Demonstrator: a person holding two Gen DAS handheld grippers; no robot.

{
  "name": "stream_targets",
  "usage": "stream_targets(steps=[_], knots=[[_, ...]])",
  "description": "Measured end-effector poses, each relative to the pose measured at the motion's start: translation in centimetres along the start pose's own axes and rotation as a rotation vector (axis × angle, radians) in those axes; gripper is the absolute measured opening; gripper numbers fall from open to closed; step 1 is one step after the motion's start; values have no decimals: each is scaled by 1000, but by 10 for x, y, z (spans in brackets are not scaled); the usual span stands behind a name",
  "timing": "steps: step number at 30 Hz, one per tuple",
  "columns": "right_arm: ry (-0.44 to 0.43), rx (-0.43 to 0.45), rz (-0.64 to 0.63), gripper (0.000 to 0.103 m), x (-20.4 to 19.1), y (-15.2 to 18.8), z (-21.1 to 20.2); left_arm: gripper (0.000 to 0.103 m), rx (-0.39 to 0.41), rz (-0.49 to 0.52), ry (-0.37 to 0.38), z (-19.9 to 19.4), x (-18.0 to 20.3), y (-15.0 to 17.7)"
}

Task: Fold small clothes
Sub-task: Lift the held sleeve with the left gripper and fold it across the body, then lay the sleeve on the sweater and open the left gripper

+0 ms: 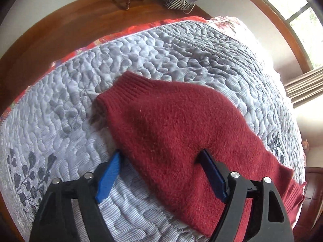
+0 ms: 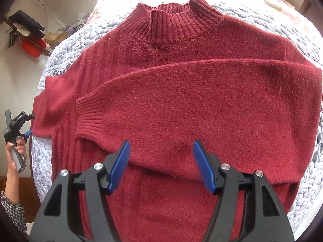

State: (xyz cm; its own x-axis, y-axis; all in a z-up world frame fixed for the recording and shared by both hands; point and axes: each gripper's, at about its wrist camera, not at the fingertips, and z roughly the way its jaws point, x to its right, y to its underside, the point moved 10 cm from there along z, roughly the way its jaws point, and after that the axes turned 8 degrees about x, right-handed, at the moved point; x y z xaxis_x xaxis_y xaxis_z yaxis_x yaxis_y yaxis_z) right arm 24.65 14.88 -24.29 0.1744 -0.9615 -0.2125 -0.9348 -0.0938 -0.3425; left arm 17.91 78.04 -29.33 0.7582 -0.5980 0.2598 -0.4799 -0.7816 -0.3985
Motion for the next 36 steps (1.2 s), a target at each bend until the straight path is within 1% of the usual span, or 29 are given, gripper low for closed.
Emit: stream_targets(steps=[1,4,5,6,7,9,10,13,16,19,22,26,30,33,36], knots=[[1,-1,-2,64,-1,0,1,75,3,1,-1,0,1,-1],[-4,-5,-6,64,-3,-1,5,65,20,2,-14,-1,2,-5],[-6,-4,-9,64,-3,-1,5,59,31,1,-22,-3,2,-6],[-6,-2,-13,64,-4,-2,6,49,45,0,-29,-4,2,-8],[-4,1,-18,64,-3,-2,5,41,62,1,-33,-6,2,-10],[0,9,-24,64,-2,-3,3,18,93,3,-24,-14,8,-13],[-2,11,-23,64,0,-2,1,15,102,5,-19,-18,12,-14],[-5,23,-13,64,7,-2,-5,13,190,62,-16,-43,34,-17],[-3,37,-7,64,15,-2,-13,13,277,152,14,-74,71,-14],[8,54,-9,64,25,-2,-22,13,340,249,57,-104,116,-1],[22,68,-7,65,37,-2,-29,13,377,330,95,-127,158,20],[35,80,6,65,54,1,-39,13,388,438,167,-147,215,60],[39,87,33,65,73,8,-46,13,347,514,259,-155,265,110],[35,92,50,65,86,12,-50,13,332,575,297,-156,299,145],[34,94,57,65,97,14,-53,13,300,598,335,-153,325,174]])
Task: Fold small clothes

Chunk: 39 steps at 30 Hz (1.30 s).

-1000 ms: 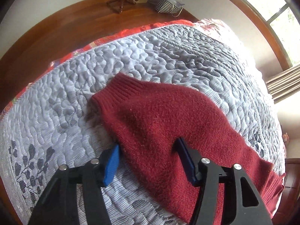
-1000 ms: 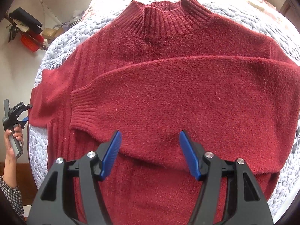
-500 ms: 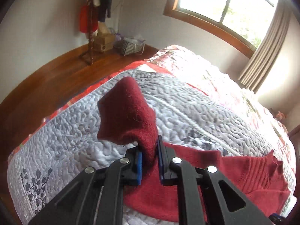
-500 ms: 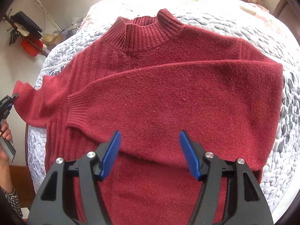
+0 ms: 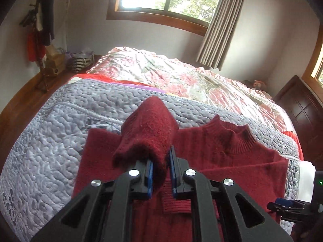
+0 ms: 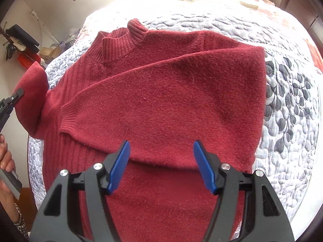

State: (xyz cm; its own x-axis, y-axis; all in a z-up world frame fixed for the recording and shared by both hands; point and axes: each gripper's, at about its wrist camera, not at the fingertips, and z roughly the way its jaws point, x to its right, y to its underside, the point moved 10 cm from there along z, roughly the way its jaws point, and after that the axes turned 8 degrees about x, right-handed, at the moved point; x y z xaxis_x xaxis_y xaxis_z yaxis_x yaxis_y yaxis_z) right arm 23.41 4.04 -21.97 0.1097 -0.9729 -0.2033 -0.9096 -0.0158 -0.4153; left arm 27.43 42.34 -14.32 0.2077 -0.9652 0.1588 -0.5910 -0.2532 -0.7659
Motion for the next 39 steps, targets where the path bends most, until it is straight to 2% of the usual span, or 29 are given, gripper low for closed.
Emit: stream_targets(steps=[6,10,12,14,17,19,20,21,24,26,29,33,35,37,39], knots=[[1,-9,19,65,24,1,3,13,-28,63,84,10,69,24],[-5,-33,61,65,39,6,13,14,-100,116,144,27,110,55],[-19,-40,82,65,45,8,18,16,-134,160,148,39,126,74],[-31,-42,91,65,48,9,19,17,-171,189,148,51,133,94],[-36,-48,87,65,49,10,22,28,-241,202,149,64,136,120],[-36,-52,82,65,49,9,22,30,-259,207,150,63,135,129],[-37,-54,81,65,50,9,22,34,-262,211,153,59,134,130],[-37,-56,80,65,49,8,22,42,-267,211,162,53,132,131],[-28,-62,72,65,47,5,22,54,-264,222,170,27,115,125],[-27,-56,58,65,40,0,18,61,-255,235,148,11,94,116],[-36,-48,12,65,17,-6,11,62,-250,194,70,-1,44,95],[-48,-49,-78,65,-28,-14,10,60,-252,175,-119,14,-21,71],[-73,-48,-127,65,-57,-18,13,61,-272,157,-157,27,-44,65],[-82,-47,-180,65,-84,-19,18,61,-334,153,-227,41,-69,69],[-108,-43,-232,65,-113,-20,22,60,-415,125,-205,54,-82,83]])
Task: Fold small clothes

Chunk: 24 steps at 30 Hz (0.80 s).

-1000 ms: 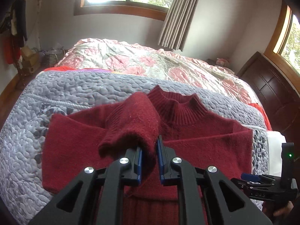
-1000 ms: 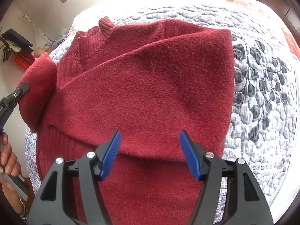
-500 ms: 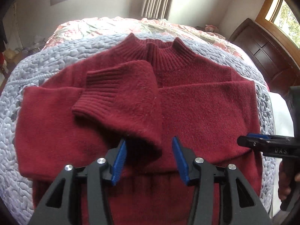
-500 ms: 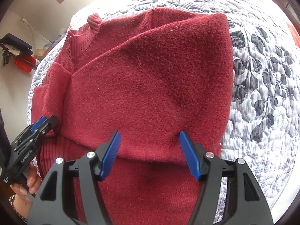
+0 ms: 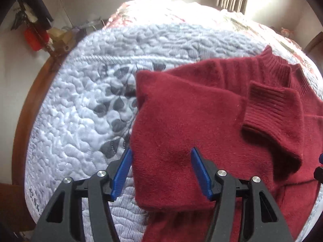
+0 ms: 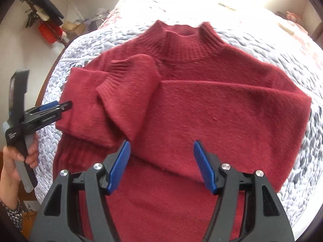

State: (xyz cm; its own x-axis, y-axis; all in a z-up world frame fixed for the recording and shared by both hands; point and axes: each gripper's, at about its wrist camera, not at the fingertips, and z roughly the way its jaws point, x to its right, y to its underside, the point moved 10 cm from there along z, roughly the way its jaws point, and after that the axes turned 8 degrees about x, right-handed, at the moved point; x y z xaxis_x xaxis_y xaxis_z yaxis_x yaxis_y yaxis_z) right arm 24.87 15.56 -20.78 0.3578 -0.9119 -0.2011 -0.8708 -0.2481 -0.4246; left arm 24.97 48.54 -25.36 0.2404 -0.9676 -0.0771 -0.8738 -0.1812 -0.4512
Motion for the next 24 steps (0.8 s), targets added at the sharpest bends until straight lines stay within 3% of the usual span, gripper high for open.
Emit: stream_targets(steps=[2,5,10,13,15,18,21,23,24], knots=[[-19,1,-53,65,-25,-8,8,62,-37,-1,13,12,-5,7],[-44,1,-109,65,-55,-19,22,62,-28,-4,48,15,-9,9],[-1,-51,-130,63,-65,-28,59,63,-29,-3,69,18,-15,10],[78,-67,-170,45,-60,-30,78,65,-26,7,68,22,-15,10],[109,-61,-179,22,-53,-31,81,67,-29,-1,74,28,-10,10],[41,-27,-75,14,-41,-34,67,69,-29,-12,87,29,-11,11],[-65,21,134,14,-16,-28,45,69,-24,-8,85,29,-12,13],[-123,30,302,16,9,-13,36,70,-20,-6,80,29,-13,14],[-139,24,371,23,22,-3,34,70,-19,-5,76,29,-13,15]])
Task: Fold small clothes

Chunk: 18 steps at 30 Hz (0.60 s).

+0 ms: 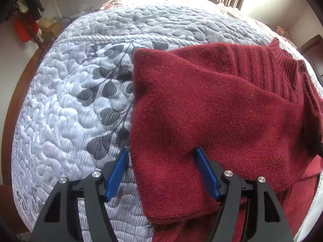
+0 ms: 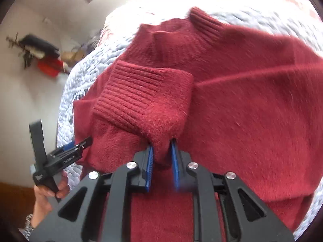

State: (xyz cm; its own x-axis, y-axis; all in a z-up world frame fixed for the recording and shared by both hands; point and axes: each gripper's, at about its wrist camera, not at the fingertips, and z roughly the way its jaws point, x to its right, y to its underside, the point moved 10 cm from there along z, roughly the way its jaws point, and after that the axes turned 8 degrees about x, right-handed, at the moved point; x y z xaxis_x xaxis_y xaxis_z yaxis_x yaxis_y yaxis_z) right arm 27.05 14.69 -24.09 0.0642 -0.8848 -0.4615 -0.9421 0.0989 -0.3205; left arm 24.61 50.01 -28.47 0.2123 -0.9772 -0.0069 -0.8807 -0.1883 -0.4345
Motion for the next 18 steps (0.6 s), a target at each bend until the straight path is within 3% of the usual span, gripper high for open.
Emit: stream_targets(steps=[3,5,7,9,15,18], knots=[[-1,5,96,42,41,15,-13,70,3,6,-12,0,2,1],[-11,27,125,43,57,21,-27,70,7,14,-20,0,5,0],[-36,39,147,52,65,21,-38,70,13,25,-29,0,8,-1],[-31,58,131,69,69,15,-44,70,16,31,-39,-2,10,-2],[9,66,128,72,86,-9,-40,68,79,39,-48,-32,12,-16],[4,55,105,67,94,-16,-33,68,106,9,-59,-44,1,-25]])
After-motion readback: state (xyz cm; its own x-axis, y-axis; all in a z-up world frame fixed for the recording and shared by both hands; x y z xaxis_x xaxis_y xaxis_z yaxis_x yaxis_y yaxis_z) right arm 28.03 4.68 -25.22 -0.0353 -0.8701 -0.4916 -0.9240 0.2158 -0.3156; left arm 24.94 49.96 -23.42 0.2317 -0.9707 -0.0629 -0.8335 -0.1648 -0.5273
